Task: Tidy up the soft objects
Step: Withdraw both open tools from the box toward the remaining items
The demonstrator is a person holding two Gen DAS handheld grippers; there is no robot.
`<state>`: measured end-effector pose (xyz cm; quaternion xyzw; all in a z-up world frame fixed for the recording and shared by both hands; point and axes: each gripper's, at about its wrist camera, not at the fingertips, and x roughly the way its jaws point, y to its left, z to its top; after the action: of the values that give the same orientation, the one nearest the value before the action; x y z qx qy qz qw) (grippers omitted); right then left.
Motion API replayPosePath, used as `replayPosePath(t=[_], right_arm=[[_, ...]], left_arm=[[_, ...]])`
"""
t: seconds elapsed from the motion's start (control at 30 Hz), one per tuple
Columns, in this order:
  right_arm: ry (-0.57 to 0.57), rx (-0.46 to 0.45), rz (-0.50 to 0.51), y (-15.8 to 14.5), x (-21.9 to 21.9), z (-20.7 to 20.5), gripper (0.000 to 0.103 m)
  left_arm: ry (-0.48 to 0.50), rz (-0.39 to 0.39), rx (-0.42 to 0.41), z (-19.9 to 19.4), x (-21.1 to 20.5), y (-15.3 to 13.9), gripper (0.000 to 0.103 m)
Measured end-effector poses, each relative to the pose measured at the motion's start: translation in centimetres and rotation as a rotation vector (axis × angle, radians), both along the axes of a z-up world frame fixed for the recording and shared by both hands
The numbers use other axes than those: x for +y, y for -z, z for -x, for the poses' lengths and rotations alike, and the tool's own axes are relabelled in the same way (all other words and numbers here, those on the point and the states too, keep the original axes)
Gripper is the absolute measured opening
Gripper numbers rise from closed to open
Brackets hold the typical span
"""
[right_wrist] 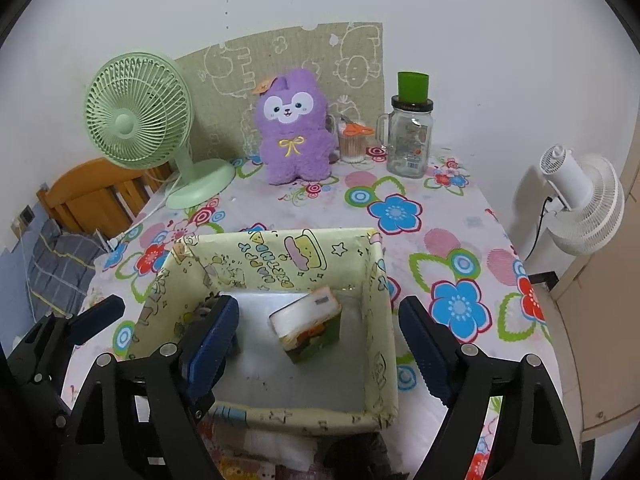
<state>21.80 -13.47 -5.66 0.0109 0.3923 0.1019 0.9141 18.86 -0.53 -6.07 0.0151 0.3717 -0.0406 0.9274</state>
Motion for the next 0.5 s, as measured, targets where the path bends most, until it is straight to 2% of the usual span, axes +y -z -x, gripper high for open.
replayPosePath(t=[0.5], right_arm=[[0.012,-0.022,-0.001,-1.0,-1.0,3.4,0.086]], left_arm=[[0.006,0.032,-0.025,3.2,-0.2,-1.2,0.099]])
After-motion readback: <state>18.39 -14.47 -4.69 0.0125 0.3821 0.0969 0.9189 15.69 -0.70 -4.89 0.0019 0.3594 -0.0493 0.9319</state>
